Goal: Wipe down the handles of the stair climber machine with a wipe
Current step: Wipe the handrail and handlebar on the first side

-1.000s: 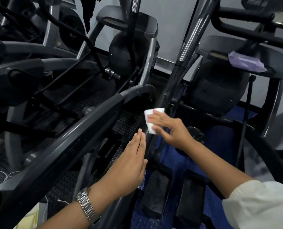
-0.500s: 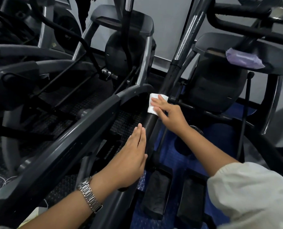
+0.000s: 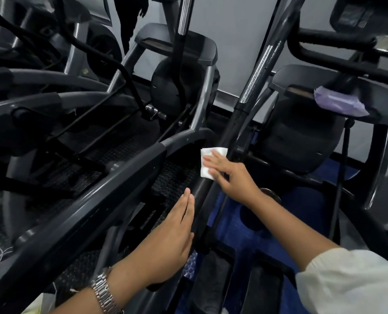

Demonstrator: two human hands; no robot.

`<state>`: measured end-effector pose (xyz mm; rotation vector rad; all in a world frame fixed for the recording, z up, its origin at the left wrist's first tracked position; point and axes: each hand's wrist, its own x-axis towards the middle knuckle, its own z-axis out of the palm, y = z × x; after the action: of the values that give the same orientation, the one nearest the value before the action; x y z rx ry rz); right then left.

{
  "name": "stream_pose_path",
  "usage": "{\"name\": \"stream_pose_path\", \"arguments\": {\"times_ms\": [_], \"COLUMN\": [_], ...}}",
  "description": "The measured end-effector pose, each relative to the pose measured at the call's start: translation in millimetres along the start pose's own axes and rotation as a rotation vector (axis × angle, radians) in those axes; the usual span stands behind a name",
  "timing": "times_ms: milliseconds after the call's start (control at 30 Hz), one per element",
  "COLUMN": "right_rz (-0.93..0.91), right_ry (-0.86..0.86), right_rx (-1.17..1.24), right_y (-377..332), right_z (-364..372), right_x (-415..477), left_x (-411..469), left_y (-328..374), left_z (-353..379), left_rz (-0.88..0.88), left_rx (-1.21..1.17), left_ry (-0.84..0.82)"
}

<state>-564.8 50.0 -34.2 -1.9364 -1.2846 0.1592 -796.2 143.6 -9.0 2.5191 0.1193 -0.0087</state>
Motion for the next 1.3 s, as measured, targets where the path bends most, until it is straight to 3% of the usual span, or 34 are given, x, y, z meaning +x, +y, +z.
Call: {"name": "stream_pose_path", "arguments": {"times_ms": [67, 233, 433, 567, 733, 933, 1100, 1300], "right_rz": [-0.04, -0.23, -0.52, -0.468, -0.645, -0.547, -0.662, -0.523], "right_ry": [-0.023, -0.002, 0.057, 0.149, -0.035, 0.097, -0.041, 0.156], "right_rx": [-0.003, -0.409, -0.604, -0.628, -0.659, -0.696, -0.664, -0.664], "right_y": [11.1, 30.7, 51.1, 44.5, 49.3, 42.4, 52.8, 53.7], "right_z": [-13.3, -41.0, -73.1, -83.9, -74.3, -84.2, -73.1, -78.0], "right_x": [0.3, 35.7, 53.7, 85.0, 60.2, 84.9, 61.9, 80.0], "left_x": [7.6, 48.0, 89.0, 103.7, 110.8, 111.0, 109.5, 112.7], "left_y": [2.3, 5.4, 8.4, 9.6, 8.2, 8.0, 6.4, 2.7], "left_z": [-0.9, -0.8, -2.6, -3.4, -3.1, -3.4, -2.8, 1.5], "left_rz": [-0.02, -0.03, -0.053, -0.063, -0.063, -0.047, -0.04, -0.033], "left_rx": [0.011, 0.07, 0.106, 0.106, 0.088, 0.099, 0.083, 0.096], "left_ry": [0.005, 0.057, 0.081, 0.106, 0.118, 0.119, 0.131, 0.148]}}
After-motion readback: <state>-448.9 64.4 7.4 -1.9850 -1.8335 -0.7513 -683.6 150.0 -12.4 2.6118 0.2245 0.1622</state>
